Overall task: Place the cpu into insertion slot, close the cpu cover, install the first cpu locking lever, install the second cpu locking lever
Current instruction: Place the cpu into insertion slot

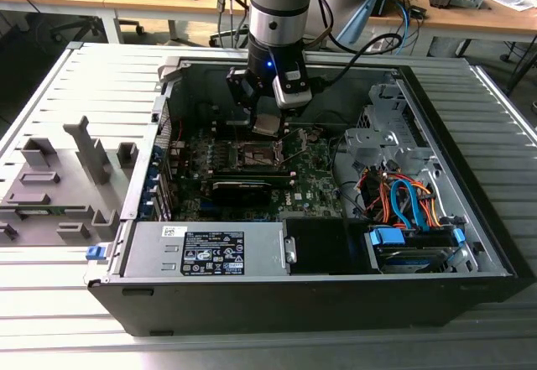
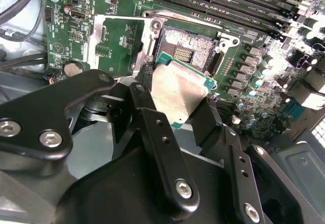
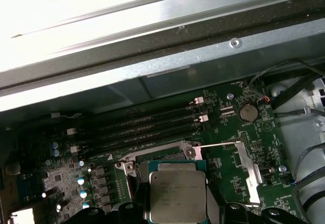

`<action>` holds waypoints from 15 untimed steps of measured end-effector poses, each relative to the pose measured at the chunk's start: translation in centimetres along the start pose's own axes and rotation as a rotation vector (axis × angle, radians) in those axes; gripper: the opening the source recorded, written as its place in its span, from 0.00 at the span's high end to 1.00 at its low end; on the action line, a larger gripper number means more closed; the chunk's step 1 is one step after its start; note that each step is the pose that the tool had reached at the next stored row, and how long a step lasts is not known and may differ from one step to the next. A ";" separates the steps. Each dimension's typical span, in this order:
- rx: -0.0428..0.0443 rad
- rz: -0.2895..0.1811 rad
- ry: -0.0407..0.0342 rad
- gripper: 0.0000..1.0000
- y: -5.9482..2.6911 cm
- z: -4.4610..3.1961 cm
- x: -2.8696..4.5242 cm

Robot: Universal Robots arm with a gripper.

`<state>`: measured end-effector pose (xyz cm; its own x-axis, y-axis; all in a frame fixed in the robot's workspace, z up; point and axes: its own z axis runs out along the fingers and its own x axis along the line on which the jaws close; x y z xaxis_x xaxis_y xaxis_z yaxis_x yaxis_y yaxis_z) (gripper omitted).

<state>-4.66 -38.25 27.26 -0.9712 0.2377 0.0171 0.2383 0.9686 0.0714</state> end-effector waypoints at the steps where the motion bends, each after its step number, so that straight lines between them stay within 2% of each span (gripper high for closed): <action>1: 0.0001 0.001 -0.0001 0.46 0.00 0.00 0.00; 15: 0.0010 0.017 -0.0015 0.46 0.00 0.02 0.00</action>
<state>-4.66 -38.25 27.24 -0.9670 0.2542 0.0169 0.2548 0.9645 0.0700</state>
